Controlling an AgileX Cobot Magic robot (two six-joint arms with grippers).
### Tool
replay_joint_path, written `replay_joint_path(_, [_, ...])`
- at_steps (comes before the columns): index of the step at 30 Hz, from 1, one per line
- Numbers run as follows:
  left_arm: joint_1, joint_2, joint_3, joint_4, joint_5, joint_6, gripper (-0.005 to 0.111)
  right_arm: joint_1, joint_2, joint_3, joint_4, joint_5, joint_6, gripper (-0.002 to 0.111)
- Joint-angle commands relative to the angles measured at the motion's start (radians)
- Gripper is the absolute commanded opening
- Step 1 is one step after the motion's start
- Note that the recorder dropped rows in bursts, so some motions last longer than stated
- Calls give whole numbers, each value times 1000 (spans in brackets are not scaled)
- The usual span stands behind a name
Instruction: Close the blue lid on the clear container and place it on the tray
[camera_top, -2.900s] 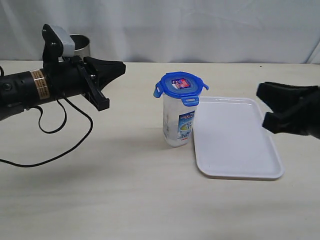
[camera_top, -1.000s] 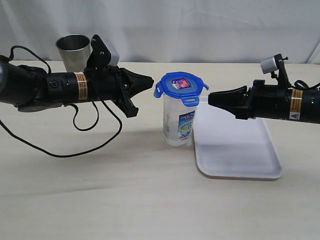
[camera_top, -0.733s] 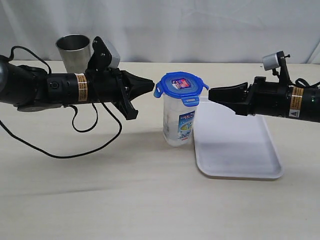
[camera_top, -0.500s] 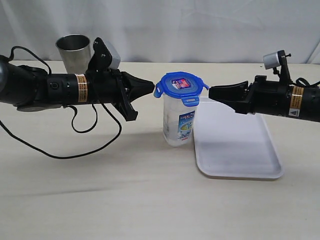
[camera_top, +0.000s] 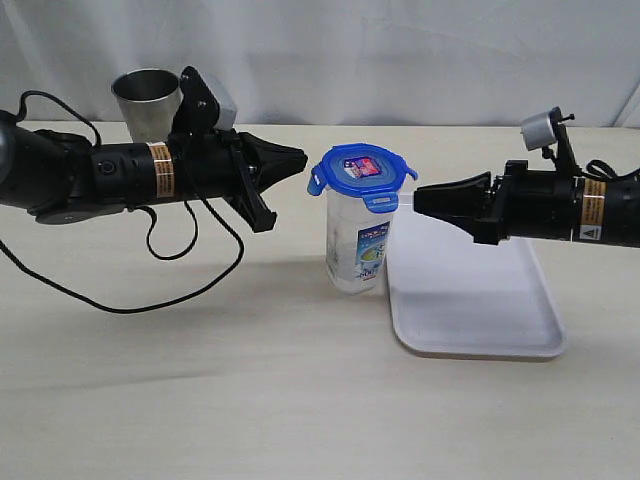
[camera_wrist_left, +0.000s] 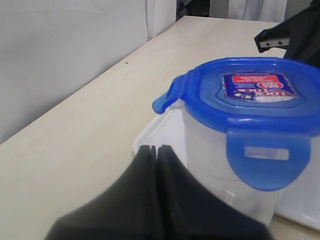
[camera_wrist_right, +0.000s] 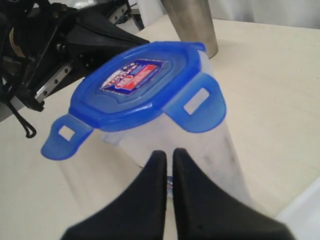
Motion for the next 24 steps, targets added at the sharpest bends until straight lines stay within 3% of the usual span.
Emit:
replay_joint_path(1, [-2, -8, -7, 32, -56, -10, 0, -1, -1, -1, -9, -61, -29, 5])
replay_joint_path(18, [-2, -18, -7, 118, -55, -83, 0, -1, -1, -1, 132, 6, -85, 5])
replay_joint_path(24, [3, -47, -7, 116, 26, -76, 0, -1, -1, -1, 127, 6, -85, 5])
